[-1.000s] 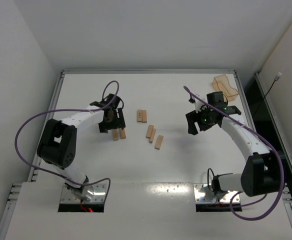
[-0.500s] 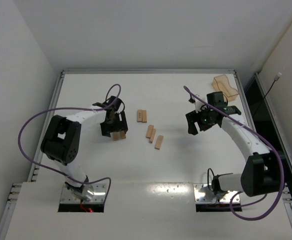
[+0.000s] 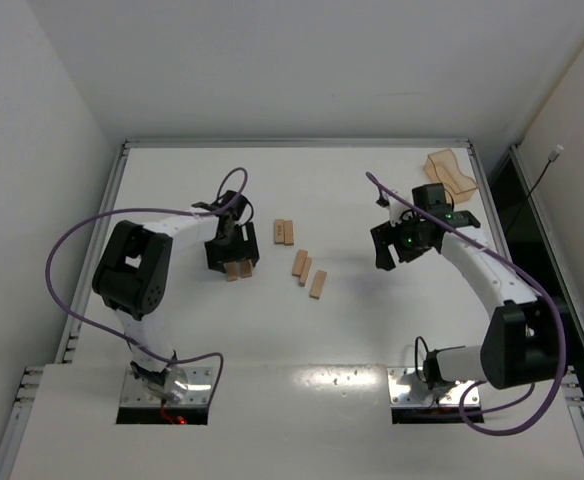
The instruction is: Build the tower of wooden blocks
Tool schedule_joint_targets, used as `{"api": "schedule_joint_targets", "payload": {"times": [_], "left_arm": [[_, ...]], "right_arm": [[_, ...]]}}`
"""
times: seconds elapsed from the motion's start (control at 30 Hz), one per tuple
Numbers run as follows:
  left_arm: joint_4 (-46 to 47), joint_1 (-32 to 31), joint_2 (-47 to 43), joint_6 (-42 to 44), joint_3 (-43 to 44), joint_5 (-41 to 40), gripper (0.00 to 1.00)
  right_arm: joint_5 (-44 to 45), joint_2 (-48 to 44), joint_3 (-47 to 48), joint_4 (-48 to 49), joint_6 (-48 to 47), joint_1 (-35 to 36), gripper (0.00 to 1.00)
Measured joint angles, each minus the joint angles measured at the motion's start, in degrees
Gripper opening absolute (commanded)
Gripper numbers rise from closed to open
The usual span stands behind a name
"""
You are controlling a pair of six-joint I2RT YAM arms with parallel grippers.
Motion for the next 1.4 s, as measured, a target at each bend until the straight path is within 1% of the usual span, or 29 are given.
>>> {"api": "schedule_joint_targets", "payload": {"times": [0.2,0.33,0.4,0.6,0.73,0.77,0.83,0.87,0.93,0.97,1.03,1.17,1.4], "left_arm": [[-0.11,0.0,1.01,0.13,1.25,-0.31,0.69],[-0.07,0.0,1.29,0.24,1.46,-0.66,0.58],[0.0,0.0,1.33,0.31,1.46,-0.76,0.54],[0.07,0.0,1.33,0.26,1.46,-0.9,0.47],[0.22,0.0,1.33,0.26,1.44,-0.85,0.33],[0.26,0.0,1.33,0.26,1.44,-0.83,0.25],[0.31,0.0,1.31,0.31,1.44,-0.72,0.16],[0.31,0.0,1.31,0.35,1.42,-0.68,0.11],[0.31,0.0,1.22,0.5,1.38,-0.55,0.06],[0.33,0.0,1.22,0.61,1.38,-0.48,0.02],[0.33,0.0,1.22,0.9,1.42,-0.46,0.0],[0.24,0.0,1.2,1.42,1.9,-0.46,0.0],[-0.04,-0.83,1.2,2.25,7.41,-1.62,0.0]], "right_arm": [[0.0,0.96,0.17,0.04,0.0,0.0,0.71],[0.0,1.49,0.85,0.35,0.0,0.0,0.71],[0.0,1.53,1.09,0.52,0.0,0.0,0.71],[0.0,1.53,1.16,0.83,0.0,0.02,0.71],[0.0,1.53,1.16,0.85,0.0,0.0,0.71],[0.0,1.53,1.16,0.85,0.0,0.0,0.71],[0.0,1.53,1.16,0.87,0.0,0.0,0.71],[0.0,1.53,1.16,0.87,0.0,0.0,0.71],[0.0,1.53,1.16,0.87,0.0,0.0,0.71],[0.0,1.53,1.16,0.87,0.0,0.0,0.71],[0.0,1.53,1.16,0.87,0.02,0.0,0.71],[0.0,1.51,1.16,0.98,0.09,0.0,0.71],[0.0,1.51,1.16,1.27,0.24,0.02,0.71]]}}
